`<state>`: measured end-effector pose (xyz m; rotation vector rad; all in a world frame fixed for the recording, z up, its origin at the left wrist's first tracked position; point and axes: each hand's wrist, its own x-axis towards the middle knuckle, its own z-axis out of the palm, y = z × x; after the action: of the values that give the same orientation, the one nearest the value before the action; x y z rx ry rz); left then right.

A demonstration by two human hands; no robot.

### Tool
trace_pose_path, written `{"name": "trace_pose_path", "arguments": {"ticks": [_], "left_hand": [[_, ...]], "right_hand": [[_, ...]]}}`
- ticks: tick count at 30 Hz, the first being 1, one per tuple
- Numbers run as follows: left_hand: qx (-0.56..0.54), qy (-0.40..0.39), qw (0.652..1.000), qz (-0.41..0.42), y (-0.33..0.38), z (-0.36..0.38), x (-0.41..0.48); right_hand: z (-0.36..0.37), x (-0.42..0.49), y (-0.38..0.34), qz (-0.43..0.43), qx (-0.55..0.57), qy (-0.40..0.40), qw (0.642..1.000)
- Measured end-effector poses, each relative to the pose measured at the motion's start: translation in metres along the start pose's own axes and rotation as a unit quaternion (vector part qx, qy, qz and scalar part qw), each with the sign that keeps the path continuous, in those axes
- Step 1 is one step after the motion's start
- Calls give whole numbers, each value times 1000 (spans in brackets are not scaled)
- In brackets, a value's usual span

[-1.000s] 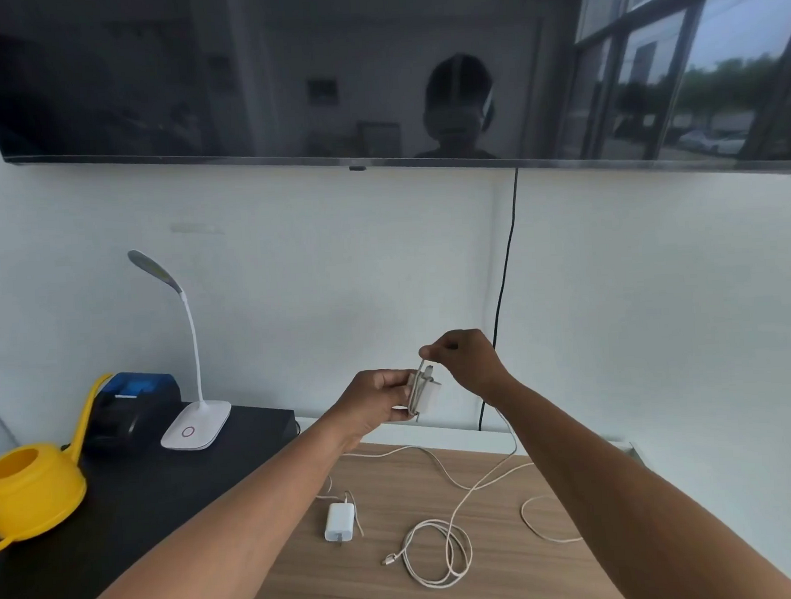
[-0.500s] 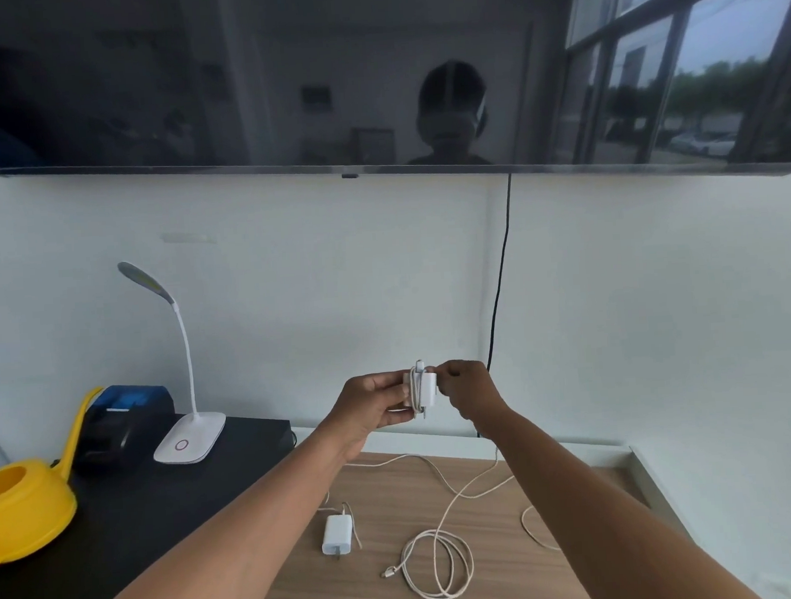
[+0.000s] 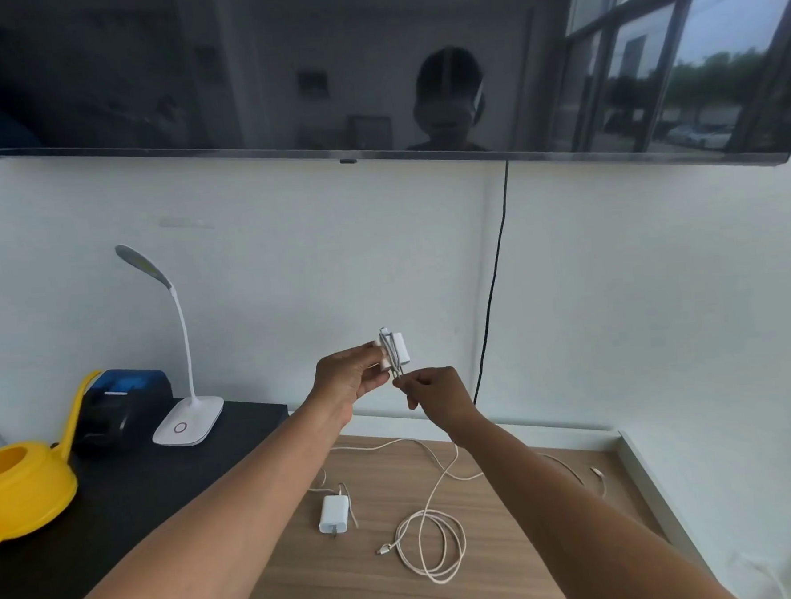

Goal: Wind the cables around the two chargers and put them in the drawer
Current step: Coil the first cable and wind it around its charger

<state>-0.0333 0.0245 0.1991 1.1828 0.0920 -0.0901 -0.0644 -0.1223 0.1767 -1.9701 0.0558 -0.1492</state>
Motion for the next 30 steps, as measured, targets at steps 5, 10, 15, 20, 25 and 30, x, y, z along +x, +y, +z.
{"name": "trace_pose_path", "arguments": {"ticks": [5, 10, 15, 20, 25, 30], "left_hand": [[-33, 19, 999, -11, 1, 0, -1], [-40, -2, 999, -16, 5, 1, -4], [-37, -69, 997, -16, 10, 2, -8], [-20, -159, 987, -20, 10, 5, -19], [-6, -211, 976, -45, 8, 4, -27], [7, -232, 972, -42, 11, 4, -29]], "right_hand": [[2, -4, -4, -6, -39, 4, 999], [-1, -5, -4, -30, -115, 9, 993], [-7, 0, -2, -29, -202, 30, 978], [-21, 6, -8, -13, -229, 57, 972], [-32, 12, -14, -11, -219, 56, 974], [-37, 14, -15, -23, -219, 52, 974]]}}
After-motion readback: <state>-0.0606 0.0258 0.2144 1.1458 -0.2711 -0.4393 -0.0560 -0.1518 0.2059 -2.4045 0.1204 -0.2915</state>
